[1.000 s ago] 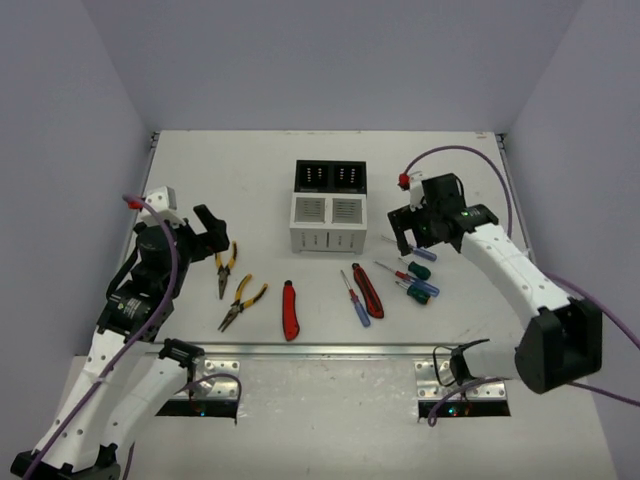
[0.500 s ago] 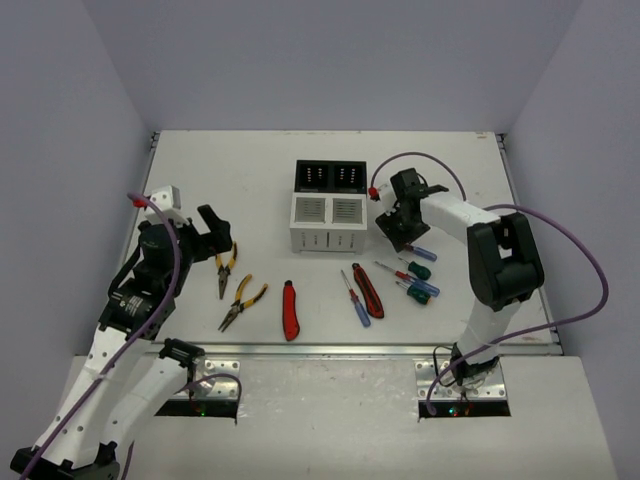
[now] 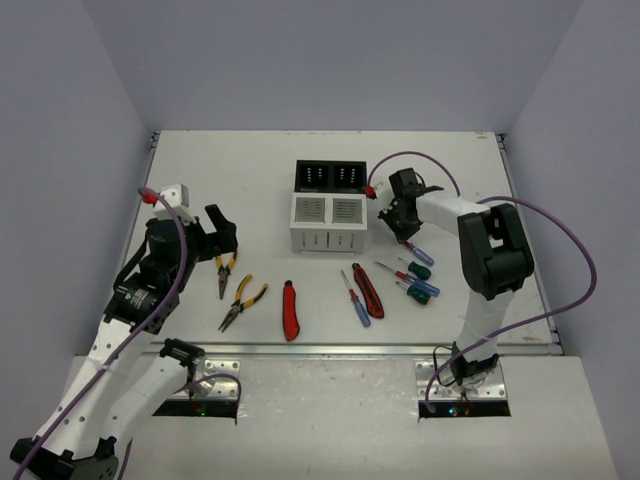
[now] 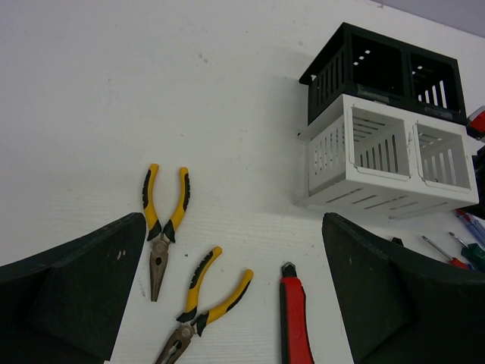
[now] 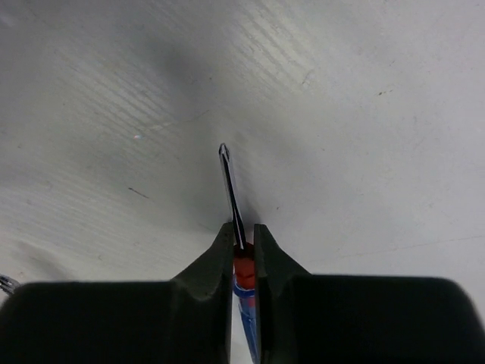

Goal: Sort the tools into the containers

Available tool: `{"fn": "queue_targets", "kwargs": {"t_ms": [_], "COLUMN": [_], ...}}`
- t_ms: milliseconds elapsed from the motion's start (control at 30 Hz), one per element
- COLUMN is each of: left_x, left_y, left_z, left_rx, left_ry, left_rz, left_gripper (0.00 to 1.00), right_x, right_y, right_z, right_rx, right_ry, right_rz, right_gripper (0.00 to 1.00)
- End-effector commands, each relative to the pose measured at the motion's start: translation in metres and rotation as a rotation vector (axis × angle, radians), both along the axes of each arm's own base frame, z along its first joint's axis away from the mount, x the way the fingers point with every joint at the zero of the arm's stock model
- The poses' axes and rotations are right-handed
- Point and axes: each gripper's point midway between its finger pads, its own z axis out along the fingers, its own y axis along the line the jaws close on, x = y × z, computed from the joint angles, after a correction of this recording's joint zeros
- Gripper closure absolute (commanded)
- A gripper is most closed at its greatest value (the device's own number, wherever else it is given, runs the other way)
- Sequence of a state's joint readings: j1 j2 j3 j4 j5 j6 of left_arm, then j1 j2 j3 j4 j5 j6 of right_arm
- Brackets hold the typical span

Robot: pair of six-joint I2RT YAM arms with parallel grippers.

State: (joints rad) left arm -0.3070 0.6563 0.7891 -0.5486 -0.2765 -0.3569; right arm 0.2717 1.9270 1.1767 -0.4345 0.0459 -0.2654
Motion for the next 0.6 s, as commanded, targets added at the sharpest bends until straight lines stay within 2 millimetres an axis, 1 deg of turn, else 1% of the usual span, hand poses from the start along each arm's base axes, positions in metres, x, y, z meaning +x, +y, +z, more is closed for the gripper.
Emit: {"fn": "queue_targets", "kwargs": {"t_ms": [0,67,167,300,333,400,433,467,533,567], "left_x": [0.005,0.005,0.006,0.005,0.005,0.005,0.006,0.006,0.007,0.007], "left_y": [-0.009,-0.01,-0.013,-0.012,-0.011,-0.01,-0.01,-0.011,-0.011,-0.011], "left_z": [0.01,0.011,0.009,0.009,0.008,0.009,0.009,0.008,0.006,0.005], "left_rx": [-0.018,-0.02,-0.02,-0.016,-0.015,-0.013,-0.013,-0.013,-0.01,-0.008], "left_ry": [-0.041,-0.046,-0.041,-0.042,-0.041,-0.041,-0.041,-0.039,-0.03,-0.025], "left_rz": [-0.036,-0.044,-0.057,-0.051,-0.048,-0.044,-0.044,-0.046,-0.044,-0.044], "left_gripper": [0.0,0.0,0.0,0.0,0.0,0.0,0.0,0.0,0.0,0.0], "right_x": [0.016,0.024,0.039,0.057,0.059,0.069,0.07,0.071,0.078,0.077], "right_y": [-0.016,-0.024,-0.036,-0.046,-0.045,-0.033,-0.032,-0.028,0.003,0.016], "right_z": [0.011,0.019,0.038,0.086,0.088,0.138,0.144,0.167,0.224,0.249], "right_rx": [-0.051,-0.054,-0.04,-0.001,0.013,0.139,0.155,0.202,0.438,0.524], "right_ry": [-0.08,-0.112,-0.177,-0.317,-0.323,-0.449,-0.464,-0.517,-0.642,-0.689], "right_rz": [-0.058,-0.106,-0.214,-0.355,-0.369,-0.419,-0.424,-0.426,-0.381,-0.346], "right_gripper": [0.97,1.0,1.0,1.0,1.0,1.0,1.0,1.0,1.0,1.0]}}
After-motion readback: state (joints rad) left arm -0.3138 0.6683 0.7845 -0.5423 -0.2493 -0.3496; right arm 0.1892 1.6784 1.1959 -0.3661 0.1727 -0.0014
